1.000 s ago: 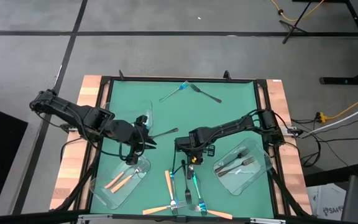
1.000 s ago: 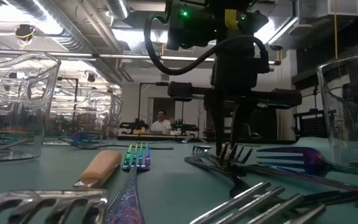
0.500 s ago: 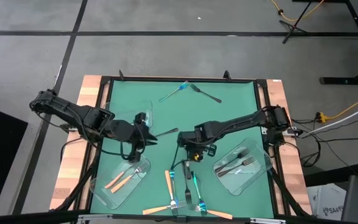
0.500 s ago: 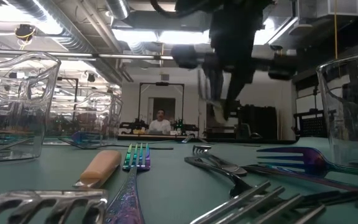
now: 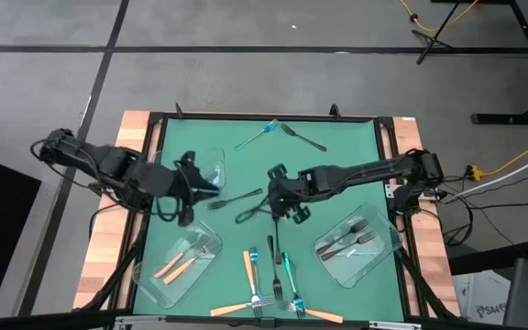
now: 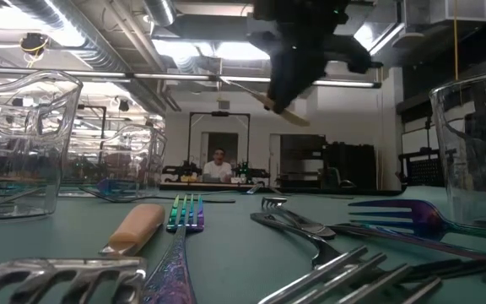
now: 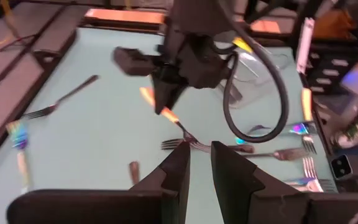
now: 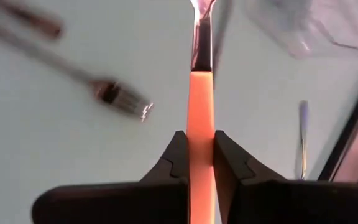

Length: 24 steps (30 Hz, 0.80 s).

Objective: Sort silverware by color (type)
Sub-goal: Put the yellow fork into the bottom left transparent bin

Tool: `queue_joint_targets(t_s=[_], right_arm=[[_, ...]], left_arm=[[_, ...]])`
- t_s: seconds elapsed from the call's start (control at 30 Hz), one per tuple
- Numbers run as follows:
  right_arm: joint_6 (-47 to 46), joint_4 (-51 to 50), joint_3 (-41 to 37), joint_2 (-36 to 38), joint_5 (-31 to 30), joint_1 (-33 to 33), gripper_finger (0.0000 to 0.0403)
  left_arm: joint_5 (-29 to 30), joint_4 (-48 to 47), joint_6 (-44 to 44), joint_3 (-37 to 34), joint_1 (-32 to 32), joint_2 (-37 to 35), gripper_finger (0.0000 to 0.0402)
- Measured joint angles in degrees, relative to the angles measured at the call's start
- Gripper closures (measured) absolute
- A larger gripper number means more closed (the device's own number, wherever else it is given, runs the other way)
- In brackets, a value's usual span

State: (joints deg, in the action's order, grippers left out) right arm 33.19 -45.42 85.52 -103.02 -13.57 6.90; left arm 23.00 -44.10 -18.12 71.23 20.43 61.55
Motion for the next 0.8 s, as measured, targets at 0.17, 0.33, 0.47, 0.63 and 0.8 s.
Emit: queue_joint_targets(t_s=[0.17,0.33,0.47,0.63,0.8], right_arm=[[-13.63,9.85,0.0,-0.2,-3.84,-1.1,0.0385],[-25.0,21.84,0.0,-0.27,-4.87,-3.2,0.0385],[-31.1,31.53,0.0,-0.31,-4.88,-5.26,0.0385],[-37.35,41.51,0.02,-0.31,-2.74,-7.64,0.0381],[-41.78,49.13,0.02,-0.31,2.84,-9.38,0.0384]], left_arm=[[4.92,-4.52,-4.81,0.04,-0.02,-4.19,0.0342],[10.1,-7.28,-13.68,0.04,-0.07,-7.49,0.0342],[12.51,-7.84,-19.48,0.04,-0.07,-9.33,0.0342],[15.1,-7.82,-20.85,0.04,-0.07,-9.42,0.0342],[20.17,-6.19,-20.88,0.04,-0.07,-7.16,0.0342]])
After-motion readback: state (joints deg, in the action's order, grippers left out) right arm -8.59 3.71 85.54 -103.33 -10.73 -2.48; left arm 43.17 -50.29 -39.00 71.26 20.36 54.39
